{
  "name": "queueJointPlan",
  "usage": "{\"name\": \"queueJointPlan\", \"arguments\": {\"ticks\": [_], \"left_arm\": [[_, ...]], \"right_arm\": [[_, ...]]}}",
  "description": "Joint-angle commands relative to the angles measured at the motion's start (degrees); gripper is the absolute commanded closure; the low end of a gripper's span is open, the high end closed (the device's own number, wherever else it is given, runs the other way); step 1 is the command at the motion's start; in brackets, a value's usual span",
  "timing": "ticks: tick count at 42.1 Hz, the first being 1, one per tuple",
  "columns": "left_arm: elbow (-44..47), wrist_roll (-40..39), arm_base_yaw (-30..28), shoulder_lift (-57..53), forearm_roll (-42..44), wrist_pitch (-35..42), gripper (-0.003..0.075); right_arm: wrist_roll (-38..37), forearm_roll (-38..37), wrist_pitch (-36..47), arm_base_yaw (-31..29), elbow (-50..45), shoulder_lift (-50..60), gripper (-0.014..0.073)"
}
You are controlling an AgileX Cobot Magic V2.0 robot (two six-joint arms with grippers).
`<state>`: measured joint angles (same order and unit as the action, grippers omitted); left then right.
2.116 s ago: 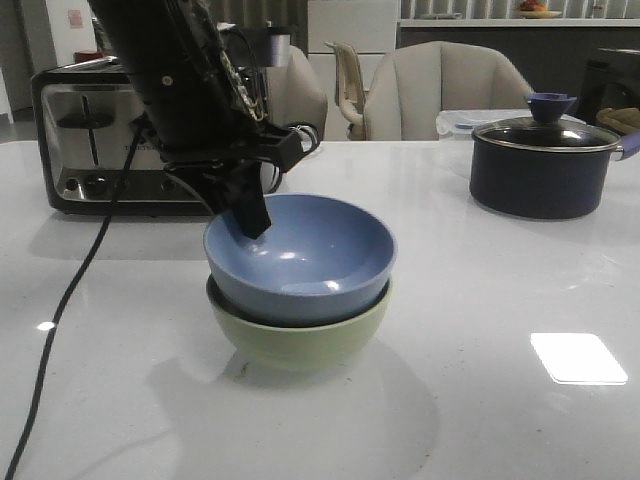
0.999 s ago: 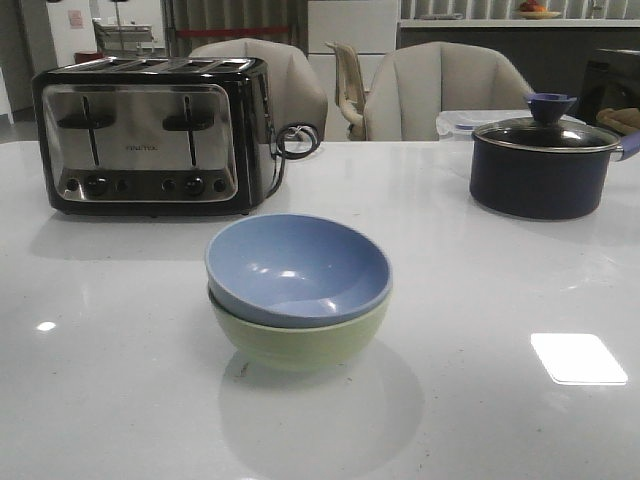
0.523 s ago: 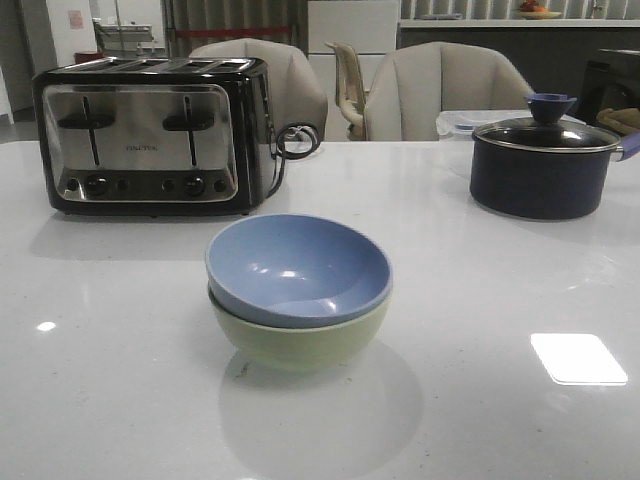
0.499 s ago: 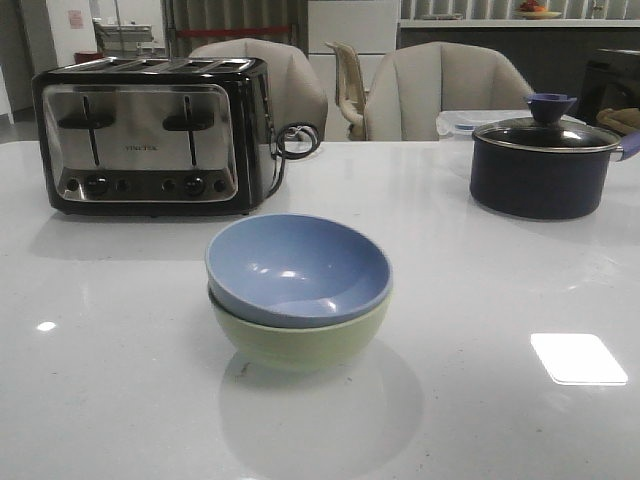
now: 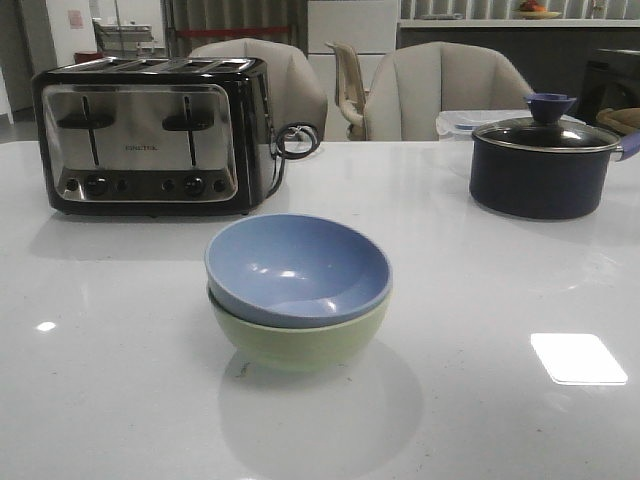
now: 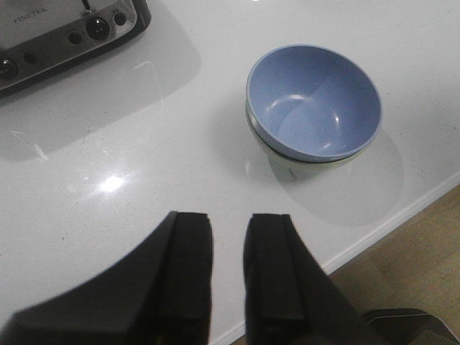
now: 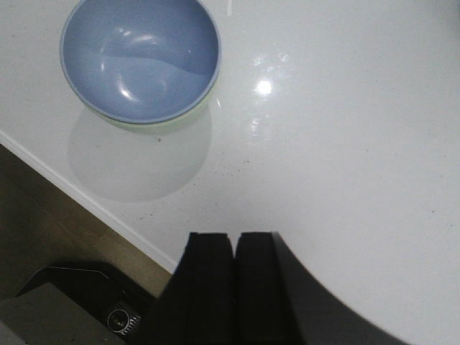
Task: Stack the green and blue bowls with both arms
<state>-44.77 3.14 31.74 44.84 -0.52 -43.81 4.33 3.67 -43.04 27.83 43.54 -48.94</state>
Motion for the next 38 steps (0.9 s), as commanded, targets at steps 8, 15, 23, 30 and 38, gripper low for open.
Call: {"name": "queueJointPlan", "arguments": {"ticks": [8, 15, 23, 30, 38], "left_arm": [[-1.42, -0.60, 0.44, -0.29, -0.08, 4.44, 0.0622], [-1.42, -0.60, 0.44, -0.29, -0.08, 4.44, 0.0622], [-1.42, -0.60, 0.44, -0.29, -0.08, 4.44, 0.0622], [-0.98, -0.14, -2.43, -3.78, 1.45, 4.70, 0.0622], [11.48, -0.14, -14.27, -14.91, 1.45, 24.17, 0.0622]], "right_arm": [[0.52, -0.31, 3.09, -0.26, 1.64, 0.15, 0.0558], [0.52, -0.31, 3.09, -0.26, 1.64, 0.15, 0.0558], [0.52, -0.31, 3.09, -0.26, 1.64, 0.15, 0.0558], [0.52, -0.31, 3.09, -0.26, 1.64, 0.15, 0.0558], [0.52, -0.31, 3.09, -0.26, 1.64, 0.15, 0.0558]]}}
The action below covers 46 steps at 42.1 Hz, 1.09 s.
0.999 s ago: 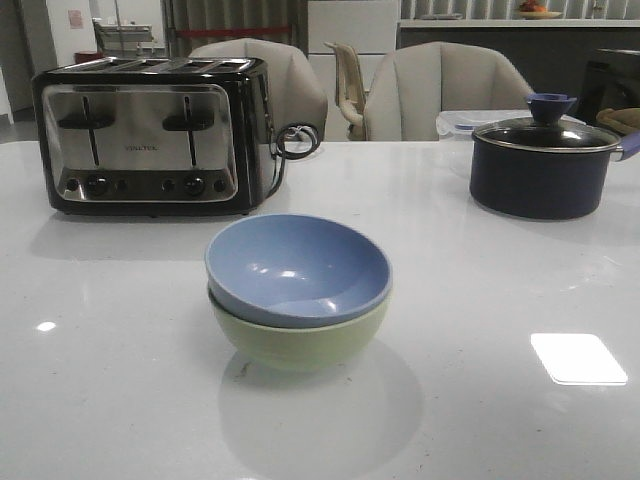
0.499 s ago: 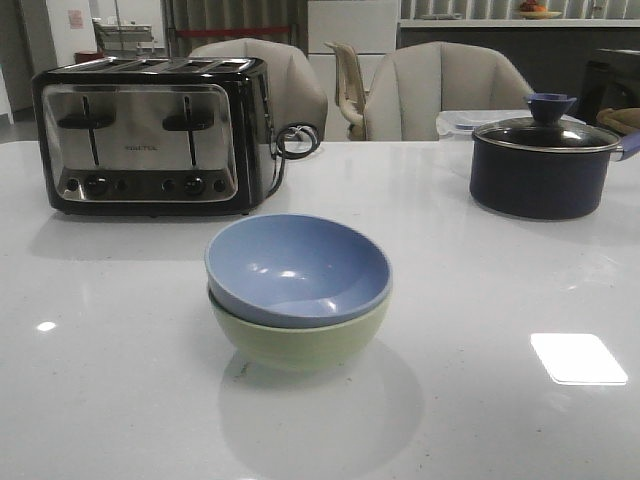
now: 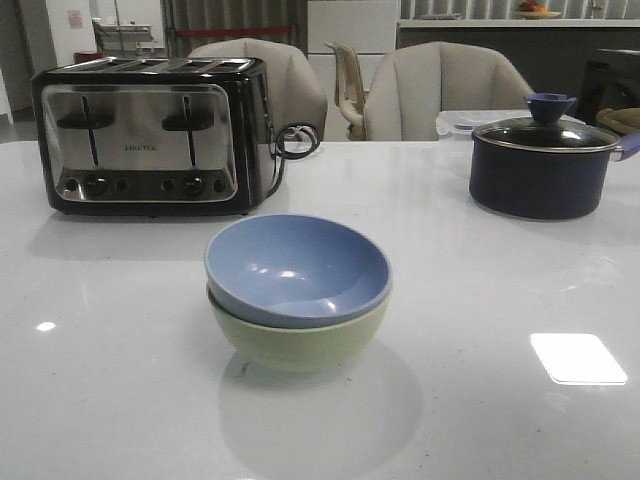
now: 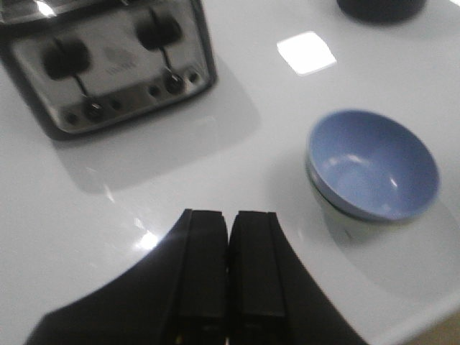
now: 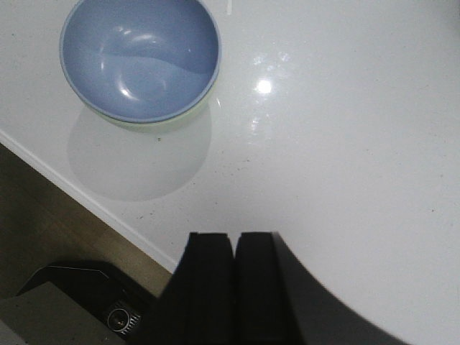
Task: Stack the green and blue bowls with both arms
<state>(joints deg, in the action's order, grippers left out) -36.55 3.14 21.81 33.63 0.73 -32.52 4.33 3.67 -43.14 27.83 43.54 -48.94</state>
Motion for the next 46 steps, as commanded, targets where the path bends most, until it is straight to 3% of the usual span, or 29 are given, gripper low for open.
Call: {"name": "queueJointPlan", "arguments": {"ticks": [1, 7, 17, 26, 46], "left_arm": [[6.10, -0.14, -5.72, -5.84, 0.06, 16.66, 0.0622], [20.02, -0.14, -12.75, -17.86, -2.53, 29.42, 0.0622], [33.63, -0.14, -19.15, -32.89, -4.15, 32.52, 0.0622], [37.14, -0.14, -20.55, -34.98, -4.02, 37.69, 0.0622], [37.14, -0.04, -20.55, -34.86, -3.79, 37.87, 0.0622]], "right_arm": [[0.52, -0.31, 3.19, -0.26, 1.64, 0.15, 0.0558], [0.52, -0.31, 3.19, -0.26, 1.64, 0.15, 0.0558], [0.52, -0.31, 3.19, -0.26, 1.64, 0.15, 0.0558], [0.52, -0.31, 3.11, -0.26, 1.64, 0.15, 0.0558], [0.52, -0.31, 2.97, -0.26, 1.64, 0.15, 0.0558]]}}
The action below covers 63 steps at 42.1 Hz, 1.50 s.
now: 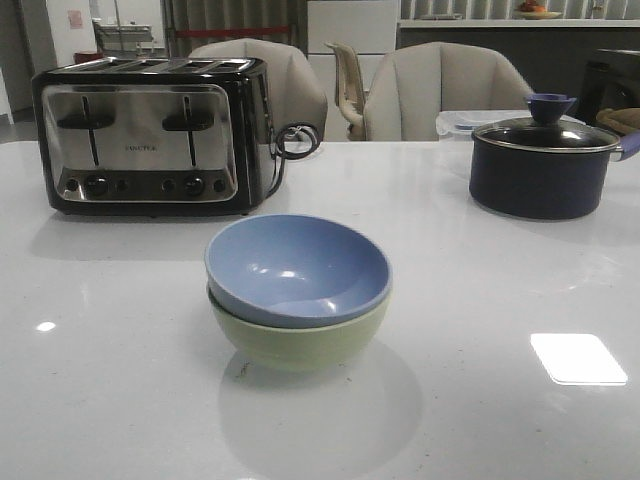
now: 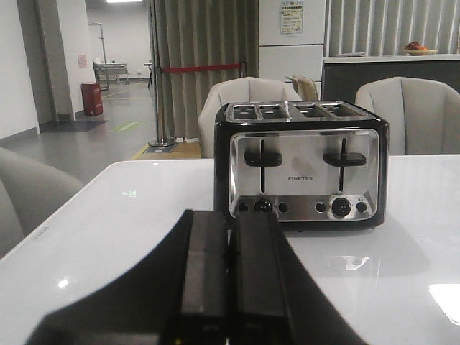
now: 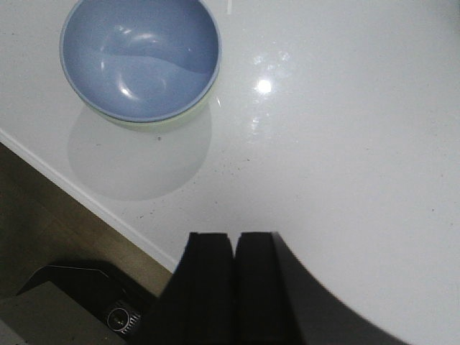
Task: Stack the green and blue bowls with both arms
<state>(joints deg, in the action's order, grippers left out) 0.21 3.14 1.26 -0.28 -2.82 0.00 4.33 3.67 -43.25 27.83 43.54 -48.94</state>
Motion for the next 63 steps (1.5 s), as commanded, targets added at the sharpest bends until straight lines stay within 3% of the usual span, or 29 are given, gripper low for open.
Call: {"name": "queueJointPlan", "arguments": {"ticks": [1, 22, 26, 44, 55, 63], "left_arm": [[0.38, -0.04, 0.00, -0.95, -0.24, 5.35, 0.0622], [0.38, -0.04, 0.00, -0.95, -0.24, 5.35, 0.0622], [0.38, -0.04, 0.00, -0.95, -0.24, 5.35, 0.0622], [0.38, -0.04, 0.00, -0.95, -0.24, 5.35, 0.0622], [0.38, -0.04, 0.00, -0.95, -0.24, 5.35, 0.0622], [0.38, -0.04, 0.00, -0.95, -0.24, 5.35, 0.0622]], "right_arm": [[0.52, -0.31, 3.07, -0.26, 1.64, 0.15, 0.0558], [0.52, -0.33, 3.77, -0.07, 1.38, 0.43, 0.0558], [0.52, -0.57, 5.85, -2.50, 0.10, 3.80, 0.0558], [0.52, -2.14, 31.57, -27.64, -29.38, 40.03, 0.0558], [0.46, -1.70, 41.22, -29.55, -44.22, 50.66, 0.0558], [0.46, -1.01, 41.74, -28.91, -44.85, 50.65, 0.0558]]}}
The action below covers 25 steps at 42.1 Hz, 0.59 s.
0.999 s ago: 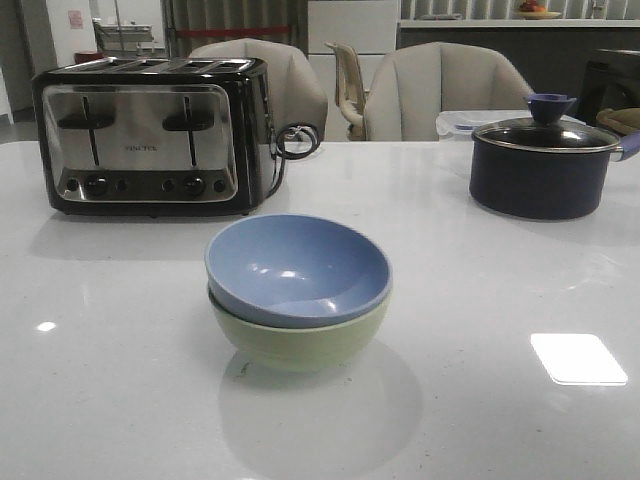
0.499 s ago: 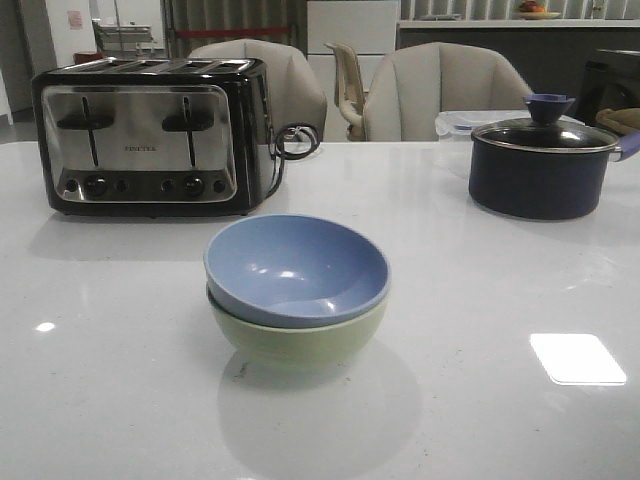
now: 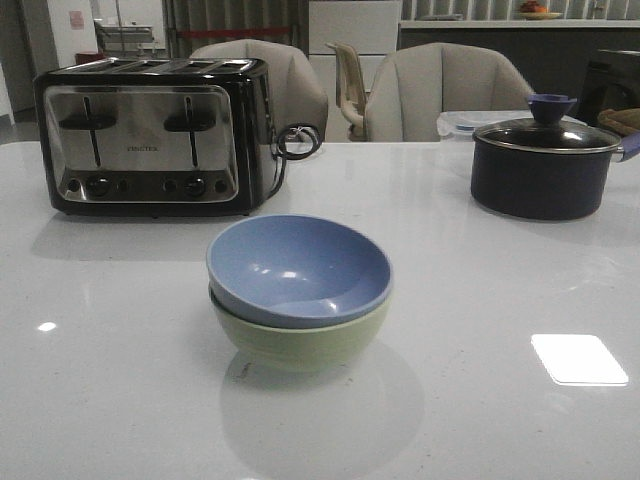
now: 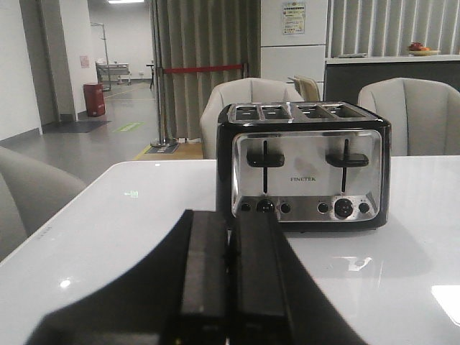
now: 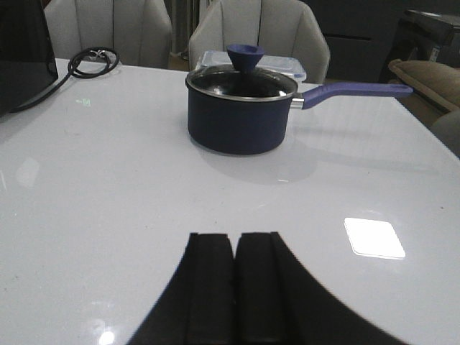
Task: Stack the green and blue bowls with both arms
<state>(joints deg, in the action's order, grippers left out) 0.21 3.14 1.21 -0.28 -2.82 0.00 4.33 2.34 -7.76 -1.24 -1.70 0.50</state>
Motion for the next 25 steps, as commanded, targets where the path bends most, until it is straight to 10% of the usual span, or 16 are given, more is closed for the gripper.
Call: {"name": "queueJointPlan", "arguments": {"ticks": [1, 25], "left_arm": [[0.38, -0.04, 0.05, -0.95, -0.24, 5.35, 0.0622], [0.38, -0.04, 0.05, -0.95, -0.24, 5.35, 0.0622]], "right_arm": [[0.46, 0.47, 6.49, 0.17, 0.38, 1.22, 0.0558], [-2.77, -2.34, 12.12, 0.17, 0.38, 1.17, 0.0558]]}}
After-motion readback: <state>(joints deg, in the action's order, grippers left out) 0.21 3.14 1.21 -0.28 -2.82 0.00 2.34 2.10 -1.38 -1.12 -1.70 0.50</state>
